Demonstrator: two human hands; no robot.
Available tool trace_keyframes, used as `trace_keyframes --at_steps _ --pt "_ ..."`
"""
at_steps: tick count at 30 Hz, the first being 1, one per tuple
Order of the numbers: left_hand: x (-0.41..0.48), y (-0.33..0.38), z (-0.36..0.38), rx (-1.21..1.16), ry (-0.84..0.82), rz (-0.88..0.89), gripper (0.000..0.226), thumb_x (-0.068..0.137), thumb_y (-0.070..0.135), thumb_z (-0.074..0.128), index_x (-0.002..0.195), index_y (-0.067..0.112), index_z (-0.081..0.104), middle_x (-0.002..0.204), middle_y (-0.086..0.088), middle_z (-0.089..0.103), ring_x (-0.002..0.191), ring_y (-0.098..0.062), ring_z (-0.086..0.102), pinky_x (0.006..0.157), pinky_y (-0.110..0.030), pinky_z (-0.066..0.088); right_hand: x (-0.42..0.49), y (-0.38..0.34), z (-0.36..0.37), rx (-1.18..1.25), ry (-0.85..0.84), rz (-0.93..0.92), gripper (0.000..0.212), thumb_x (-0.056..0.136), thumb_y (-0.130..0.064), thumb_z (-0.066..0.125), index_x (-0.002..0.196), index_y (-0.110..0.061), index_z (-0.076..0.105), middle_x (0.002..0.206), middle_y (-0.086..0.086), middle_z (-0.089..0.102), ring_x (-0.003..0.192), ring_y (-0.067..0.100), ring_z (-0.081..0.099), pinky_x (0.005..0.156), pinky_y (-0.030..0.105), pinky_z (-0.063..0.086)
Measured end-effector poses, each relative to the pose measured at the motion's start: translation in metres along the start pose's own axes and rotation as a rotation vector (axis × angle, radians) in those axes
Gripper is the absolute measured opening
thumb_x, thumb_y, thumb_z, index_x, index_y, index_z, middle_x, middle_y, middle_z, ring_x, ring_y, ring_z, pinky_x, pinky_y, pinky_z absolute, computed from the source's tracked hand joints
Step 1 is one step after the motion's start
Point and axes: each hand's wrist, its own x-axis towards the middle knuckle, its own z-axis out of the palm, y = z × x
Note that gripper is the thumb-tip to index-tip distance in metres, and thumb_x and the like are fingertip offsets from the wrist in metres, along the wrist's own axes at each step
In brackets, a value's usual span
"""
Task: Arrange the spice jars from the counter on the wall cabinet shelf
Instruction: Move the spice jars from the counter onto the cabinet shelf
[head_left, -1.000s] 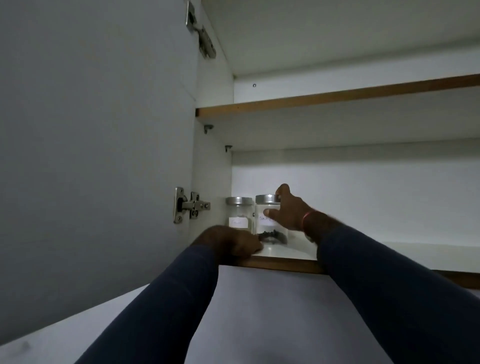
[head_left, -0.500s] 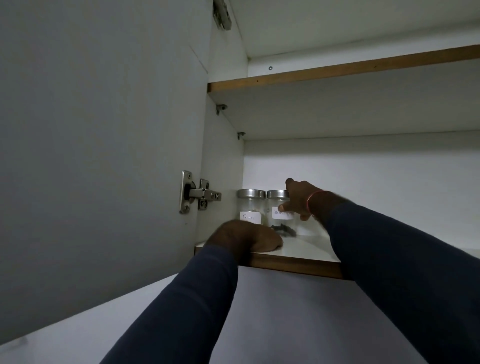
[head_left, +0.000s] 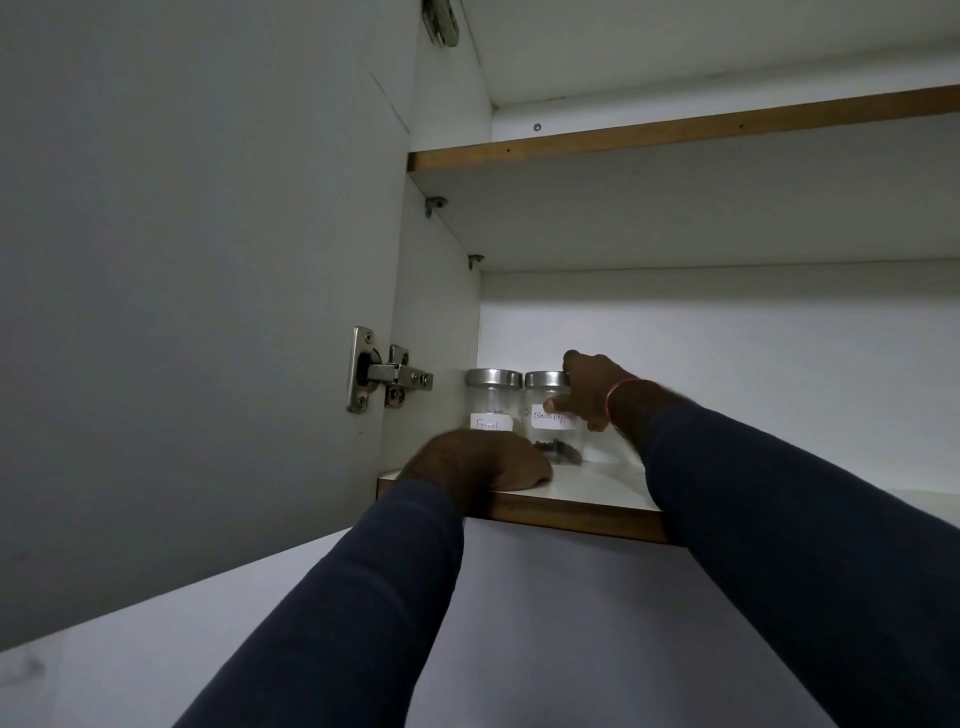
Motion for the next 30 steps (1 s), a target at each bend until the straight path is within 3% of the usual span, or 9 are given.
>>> trace_keyframes --at_steps 4,7,10,12,14,18,22,26,30 --pt "0.004 -0.004 -0.001 0.137 0.037 0.056 0.043 0.099 0.027 0.038 0.133 0.003 0.048 0.140 -0.016 0.046 0.129 -0.027 0.044 0.106 -0.032 0.034 0.001 0.001 -0.002 -0.016 0.150 0.019 0.053 0.090 -0.046 0.056 0.124 -0.007 0.045 0.118 0.018 0.059 0.100 0.037 0.062 0.084 0.046 0.054" --pt "-0.002 -0.010 -0.003 -0.002 0.242 0.119 0.038 0.089 0.022 0.053 0.124 0.009 0.059 0.129 -0.010 0.058 0.116 -0.024 0.056 0.096 -0.029 0.045 -0.006 -0.005 -0.006 0.035 0.241 -0.020 0.030 0.094 -0.041 0.044 0.091 -0.012 0.054 0.106 0.018 0.066 0.090 0.035 0.061 0.077 0.036 0.048" --pt "-0.014 -0.016 -0.004 -0.107 0.595 0.271 0.028 0.081 0.021 0.048 0.086 0.008 0.073 0.089 -0.008 0.073 0.078 -0.021 0.067 0.077 -0.031 0.057 -0.034 -0.025 -0.007 0.107 0.139 -0.163 0.031 0.094 -0.028 0.046 0.069 -0.012 0.055 0.083 0.014 0.069 0.073 0.031 0.065 0.070 0.038 0.054" --pt "-0.023 -0.020 -0.001 -0.132 0.736 0.328 0.028 0.071 0.025 0.044 0.058 0.011 0.065 0.057 -0.005 0.064 0.052 -0.018 0.058 0.060 -0.032 0.055 -0.066 -0.039 -0.003 0.060 0.065 -0.261 0.032 0.094 -0.019 0.047 0.063 -0.014 0.052 0.080 0.011 0.066 0.073 0.027 0.064 0.064 0.033 0.047" --pt "-0.032 -0.018 0.001 -0.162 0.773 0.338 0.026 0.067 0.024 0.043 0.044 0.015 0.051 0.043 -0.001 0.049 0.041 -0.016 0.044 0.049 -0.029 0.045 -0.099 -0.038 -0.003 0.063 0.070 -0.296 0.034 0.093 -0.013 0.048 0.059 -0.015 0.051 0.083 0.015 0.068 0.075 0.026 0.063 0.065 0.032 0.044" --pt "-0.049 -0.007 0.002 -0.041 0.841 0.368 0.023 0.072 0.025 0.043 0.053 0.017 0.055 0.050 0.001 0.055 0.048 -0.019 0.052 0.053 -0.030 0.049 -0.168 -0.020 -0.016 0.121 0.199 -0.304 0.034 0.093 -0.025 0.053 0.059 -0.018 0.049 0.065 0.001 0.058 0.067 0.022 0.054 0.063 0.033 0.039" --pt "-0.101 0.022 0.048 -0.247 0.922 0.560 0.026 0.074 0.020 0.046 0.068 0.013 0.070 0.061 0.001 0.068 0.055 -0.017 0.061 0.055 -0.029 0.050 -0.266 0.000 -0.020 0.266 0.178 -0.353 0.016 0.093 -0.027 0.054 0.091 -0.020 0.068 0.088 -0.006 0.070 0.082 0.012 0.062 0.076 0.032 0.047" --pt "-0.178 0.037 0.175 -0.504 0.710 0.694 0.026 0.076 0.011 0.046 0.081 0.009 0.071 0.074 0.001 0.071 0.068 -0.012 0.065 0.065 -0.020 0.048 -0.371 0.041 0.024 0.285 -0.007 -0.279 0.022 0.096 -0.023 0.047 0.100 -0.015 0.068 0.093 0.005 0.072 0.083 0.021 0.065 0.076 0.042 0.049" --pt "-0.251 0.020 0.345 -0.685 0.246 0.397 0.040 0.075 0.027 0.044 0.096 0.008 0.072 0.091 -0.004 0.073 0.081 -0.004 0.064 0.076 -0.014 0.048 -0.480 0.092 0.116 0.251 -0.410 -0.125 0.035 0.095 -0.026 0.041 0.103 -0.007 0.069 0.106 0.012 0.071 0.097 0.029 0.066 0.084 0.040 0.047"
